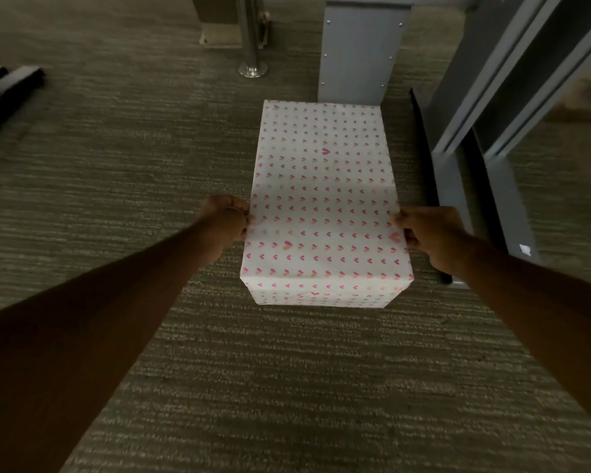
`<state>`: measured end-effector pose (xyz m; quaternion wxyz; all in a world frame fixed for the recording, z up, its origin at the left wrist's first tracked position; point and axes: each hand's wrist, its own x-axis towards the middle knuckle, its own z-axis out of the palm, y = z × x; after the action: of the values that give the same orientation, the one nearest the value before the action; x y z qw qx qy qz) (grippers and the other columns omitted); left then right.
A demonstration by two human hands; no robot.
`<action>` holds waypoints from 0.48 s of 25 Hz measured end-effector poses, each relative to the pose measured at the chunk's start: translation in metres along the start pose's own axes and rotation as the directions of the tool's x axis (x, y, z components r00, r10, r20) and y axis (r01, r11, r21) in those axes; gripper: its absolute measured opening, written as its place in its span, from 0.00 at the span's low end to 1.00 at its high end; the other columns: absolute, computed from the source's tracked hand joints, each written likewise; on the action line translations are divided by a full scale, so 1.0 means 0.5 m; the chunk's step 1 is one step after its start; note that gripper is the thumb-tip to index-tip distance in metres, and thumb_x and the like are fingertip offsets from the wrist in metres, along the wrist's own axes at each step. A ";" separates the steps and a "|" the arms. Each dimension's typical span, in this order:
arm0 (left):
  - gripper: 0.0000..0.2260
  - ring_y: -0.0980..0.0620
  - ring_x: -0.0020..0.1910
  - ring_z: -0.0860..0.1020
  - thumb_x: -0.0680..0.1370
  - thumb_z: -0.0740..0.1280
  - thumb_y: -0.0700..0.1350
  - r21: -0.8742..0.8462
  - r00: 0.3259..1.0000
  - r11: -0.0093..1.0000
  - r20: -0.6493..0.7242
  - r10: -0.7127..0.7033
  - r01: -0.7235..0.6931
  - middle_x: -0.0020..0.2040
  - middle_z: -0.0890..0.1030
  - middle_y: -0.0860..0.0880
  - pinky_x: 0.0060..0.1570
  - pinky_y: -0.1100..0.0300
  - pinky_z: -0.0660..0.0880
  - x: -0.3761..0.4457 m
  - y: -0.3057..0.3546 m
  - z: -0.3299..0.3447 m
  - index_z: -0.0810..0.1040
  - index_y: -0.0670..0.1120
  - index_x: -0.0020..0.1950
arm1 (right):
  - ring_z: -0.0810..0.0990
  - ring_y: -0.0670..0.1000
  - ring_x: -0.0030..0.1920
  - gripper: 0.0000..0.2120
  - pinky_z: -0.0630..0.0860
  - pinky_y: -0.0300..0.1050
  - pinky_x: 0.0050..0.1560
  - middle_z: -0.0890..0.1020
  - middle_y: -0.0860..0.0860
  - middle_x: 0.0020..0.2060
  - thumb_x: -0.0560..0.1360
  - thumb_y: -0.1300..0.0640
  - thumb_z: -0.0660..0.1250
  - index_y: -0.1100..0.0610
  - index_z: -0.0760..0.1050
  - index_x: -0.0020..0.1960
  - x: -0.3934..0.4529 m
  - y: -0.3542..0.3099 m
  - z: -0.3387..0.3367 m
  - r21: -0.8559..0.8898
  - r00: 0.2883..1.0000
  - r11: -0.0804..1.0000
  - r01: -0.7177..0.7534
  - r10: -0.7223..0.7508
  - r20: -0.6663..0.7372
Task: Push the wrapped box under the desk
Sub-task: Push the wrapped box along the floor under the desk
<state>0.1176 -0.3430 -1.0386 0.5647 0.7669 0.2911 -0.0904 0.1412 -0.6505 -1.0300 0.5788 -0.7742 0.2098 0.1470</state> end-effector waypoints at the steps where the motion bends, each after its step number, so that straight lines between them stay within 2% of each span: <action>1: 0.10 0.51 0.44 0.80 0.77 0.64 0.33 0.011 1.000 1.000 0.001 -0.002 0.002 0.45 0.80 0.48 0.35 0.60 0.76 0.004 0.000 0.001 0.77 0.46 0.42 | 0.84 0.53 0.45 0.04 0.81 0.49 0.47 0.84 0.57 0.54 0.76 0.60 0.70 0.54 0.78 0.43 0.000 0.002 0.001 0.002 1.000 1.000 -0.001 0.001 0.000; 4: 0.10 0.50 0.44 0.80 0.78 0.64 0.33 0.017 1.000 1.000 0.000 -0.008 0.008 0.45 0.80 0.47 0.37 0.59 0.77 0.010 -0.003 0.006 0.77 0.46 0.41 | 0.84 0.58 0.53 0.03 0.82 0.55 0.55 0.83 0.59 0.56 0.75 0.60 0.71 0.56 0.79 0.43 0.001 0.008 0.002 -0.007 1.000 1.000 -0.019 0.019 -0.021; 6: 0.10 0.49 0.45 0.80 0.77 0.64 0.32 0.003 1.000 1.000 0.002 -0.015 0.015 0.46 0.80 0.46 0.40 0.57 0.77 0.012 -0.004 0.009 0.77 0.46 0.41 | 0.84 0.60 0.55 0.02 0.81 0.57 0.56 0.83 0.60 0.57 0.75 0.60 0.72 0.56 0.79 0.44 0.002 0.009 0.003 -0.012 0.999 0.999 -0.031 0.031 -0.044; 10: 0.09 0.48 0.46 0.81 0.78 0.63 0.32 -0.028 0.999 0.998 0.018 -0.050 0.051 0.48 0.81 0.44 0.41 0.56 0.79 0.014 -0.002 0.006 0.77 0.44 0.42 | 0.84 0.59 0.55 0.02 0.82 0.56 0.55 0.83 0.60 0.58 0.75 0.61 0.72 0.57 0.79 0.45 0.003 0.011 0.005 -0.013 0.998 0.999 -0.040 0.040 -0.048; 12: 0.08 0.45 0.51 0.82 0.77 0.63 0.31 -0.060 0.996 0.995 0.041 -0.078 0.081 0.52 0.81 0.41 0.49 0.51 0.81 0.015 -0.003 0.000 0.78 0.42 0.45 | 0.84 0.58 0.52 0.02 0.82 0.51 0.50 0.83 0.60 0.58 0.74 0.62 0.72 0.57 0.79 0.45 0.004 0.011 0.004 -0.009 0.999 0.999 -0.042 0.041 -0.029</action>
<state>0.1230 -0.3404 -1.0432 0.5895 0.7351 0.3133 -0.1185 0.1404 -0.6505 -1.0363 0.5690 -0.7743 0.2335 0.1488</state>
